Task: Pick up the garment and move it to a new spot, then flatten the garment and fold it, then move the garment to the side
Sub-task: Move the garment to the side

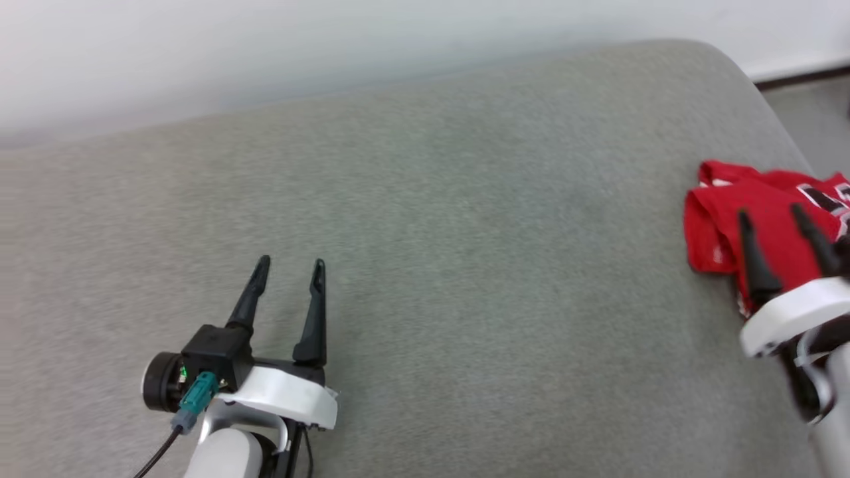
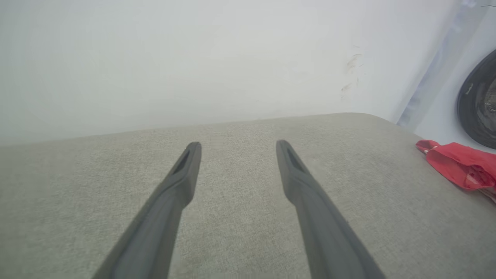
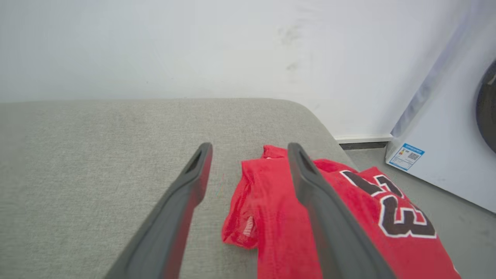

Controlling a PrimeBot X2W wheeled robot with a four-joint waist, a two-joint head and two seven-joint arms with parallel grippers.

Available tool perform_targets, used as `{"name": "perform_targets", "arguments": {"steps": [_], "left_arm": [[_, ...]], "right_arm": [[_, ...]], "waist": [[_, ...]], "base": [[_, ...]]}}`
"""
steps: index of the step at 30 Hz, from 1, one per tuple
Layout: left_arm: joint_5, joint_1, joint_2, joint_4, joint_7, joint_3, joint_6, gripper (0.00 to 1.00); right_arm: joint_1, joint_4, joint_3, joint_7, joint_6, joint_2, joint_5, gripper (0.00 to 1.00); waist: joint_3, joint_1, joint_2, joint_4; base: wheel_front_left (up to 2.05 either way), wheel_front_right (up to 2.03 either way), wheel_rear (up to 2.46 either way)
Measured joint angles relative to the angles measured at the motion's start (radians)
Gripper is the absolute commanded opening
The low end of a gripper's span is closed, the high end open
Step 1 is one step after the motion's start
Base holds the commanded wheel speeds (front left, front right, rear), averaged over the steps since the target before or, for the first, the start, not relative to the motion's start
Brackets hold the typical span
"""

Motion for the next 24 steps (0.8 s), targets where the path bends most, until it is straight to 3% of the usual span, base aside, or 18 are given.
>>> {"name": "perform_targets", "arguments": {"steps": [13,24], "left_arm": [[-0.024,0.04,0.014,0.046,-0.018,0.065,0.032,1.0],[-0.029,0.16,0.054,0.069,-0.02,0.104,0.034,1.0]], "right_arm": [[0.237,-0.344,-0.066,0.07,0.0,0.175,-0.103,1.0],[0.43,-0.524,-0.078,0.141,0.0,0.257,-0.158,1.0]], "waist": [[-0.095,0.0001,0.0,0.177],[-0.198,0.0001,0.0,0.214]], "base": [[0.0,0.0,0.0],[0.0,0.0,0.0]]}}
